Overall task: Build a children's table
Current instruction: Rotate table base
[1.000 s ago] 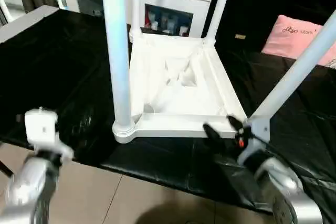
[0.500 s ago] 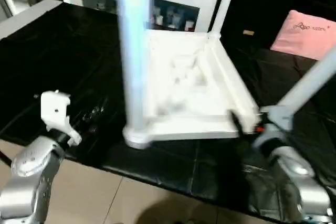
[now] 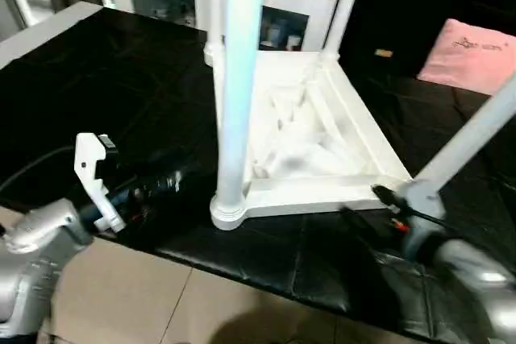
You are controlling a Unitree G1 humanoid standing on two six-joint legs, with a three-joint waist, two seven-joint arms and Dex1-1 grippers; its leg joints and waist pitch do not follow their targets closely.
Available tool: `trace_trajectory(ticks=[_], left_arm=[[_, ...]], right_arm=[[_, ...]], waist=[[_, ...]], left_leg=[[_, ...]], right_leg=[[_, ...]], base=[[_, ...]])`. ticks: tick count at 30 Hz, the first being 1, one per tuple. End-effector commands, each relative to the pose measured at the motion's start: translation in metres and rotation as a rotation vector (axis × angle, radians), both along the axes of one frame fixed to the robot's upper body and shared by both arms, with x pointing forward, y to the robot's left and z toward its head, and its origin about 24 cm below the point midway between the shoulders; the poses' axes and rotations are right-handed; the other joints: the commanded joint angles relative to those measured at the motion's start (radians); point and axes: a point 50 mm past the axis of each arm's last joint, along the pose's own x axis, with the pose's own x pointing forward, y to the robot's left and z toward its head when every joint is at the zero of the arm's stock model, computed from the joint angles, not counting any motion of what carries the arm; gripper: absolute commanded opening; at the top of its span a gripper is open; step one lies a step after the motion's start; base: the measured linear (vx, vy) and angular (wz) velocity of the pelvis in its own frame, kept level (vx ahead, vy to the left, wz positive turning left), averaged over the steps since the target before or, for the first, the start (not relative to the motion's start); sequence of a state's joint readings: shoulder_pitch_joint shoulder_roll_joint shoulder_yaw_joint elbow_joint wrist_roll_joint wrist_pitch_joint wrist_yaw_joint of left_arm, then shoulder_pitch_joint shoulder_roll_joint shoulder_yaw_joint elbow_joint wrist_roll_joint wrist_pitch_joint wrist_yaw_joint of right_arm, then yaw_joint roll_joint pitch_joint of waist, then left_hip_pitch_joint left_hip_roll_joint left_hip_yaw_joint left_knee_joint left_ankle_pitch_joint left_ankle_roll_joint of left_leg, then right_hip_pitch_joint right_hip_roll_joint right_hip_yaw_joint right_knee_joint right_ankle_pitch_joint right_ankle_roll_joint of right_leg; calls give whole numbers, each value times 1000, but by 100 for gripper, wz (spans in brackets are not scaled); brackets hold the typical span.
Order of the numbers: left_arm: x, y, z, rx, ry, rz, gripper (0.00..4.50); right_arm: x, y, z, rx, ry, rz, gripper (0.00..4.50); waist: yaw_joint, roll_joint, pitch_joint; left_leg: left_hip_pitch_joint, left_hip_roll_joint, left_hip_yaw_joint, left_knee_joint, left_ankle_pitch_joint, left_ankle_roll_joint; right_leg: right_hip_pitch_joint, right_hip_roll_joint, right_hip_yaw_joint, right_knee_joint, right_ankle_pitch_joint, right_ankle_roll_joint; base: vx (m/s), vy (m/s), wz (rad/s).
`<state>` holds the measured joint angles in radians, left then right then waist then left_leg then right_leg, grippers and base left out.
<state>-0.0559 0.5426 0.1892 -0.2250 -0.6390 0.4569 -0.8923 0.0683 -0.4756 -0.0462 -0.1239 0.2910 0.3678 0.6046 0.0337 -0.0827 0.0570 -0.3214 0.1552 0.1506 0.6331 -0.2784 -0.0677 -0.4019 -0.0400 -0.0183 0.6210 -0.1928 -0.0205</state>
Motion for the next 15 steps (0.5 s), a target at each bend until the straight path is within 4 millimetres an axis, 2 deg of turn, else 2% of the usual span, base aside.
trace_trajectory(ticks=[1,6,10,15], left_arm=[[1,-10,5,-3,-1,-88,295],[8,-20,2,51,15,-162,332],[22,-27,2,73,-10,-169,365],[34,-40,7,75,-44,-207,409]], right_arm=[[-2,-6,4,-9,14,25,450],[-2,-20,-2,-107,76,26,450],[-6,-22,-6,-133,124,69,450],[-7,-22,-11,-176,144,66,450]], waist=[[-2,16,-40],[0,12,-42],[-1,6,-44],[0,12,-48]], left_leg=[[-15,62,-15,-94,-69,49],[-12,60,-12,-91,-41,53],[-18,58,-14,-89,-30,58],[-17,61,-14,-85,4,60]], right_leg=[[49,-85,50,-71,-225,-199],[48,-85,50,-73,-226,-194],[54,-86,50,-75,-237,-187],[53,-88,47,-68,-175,-213]], base=[[0,0,0],[0,0,0],[0,0,0],[0,0,0]])
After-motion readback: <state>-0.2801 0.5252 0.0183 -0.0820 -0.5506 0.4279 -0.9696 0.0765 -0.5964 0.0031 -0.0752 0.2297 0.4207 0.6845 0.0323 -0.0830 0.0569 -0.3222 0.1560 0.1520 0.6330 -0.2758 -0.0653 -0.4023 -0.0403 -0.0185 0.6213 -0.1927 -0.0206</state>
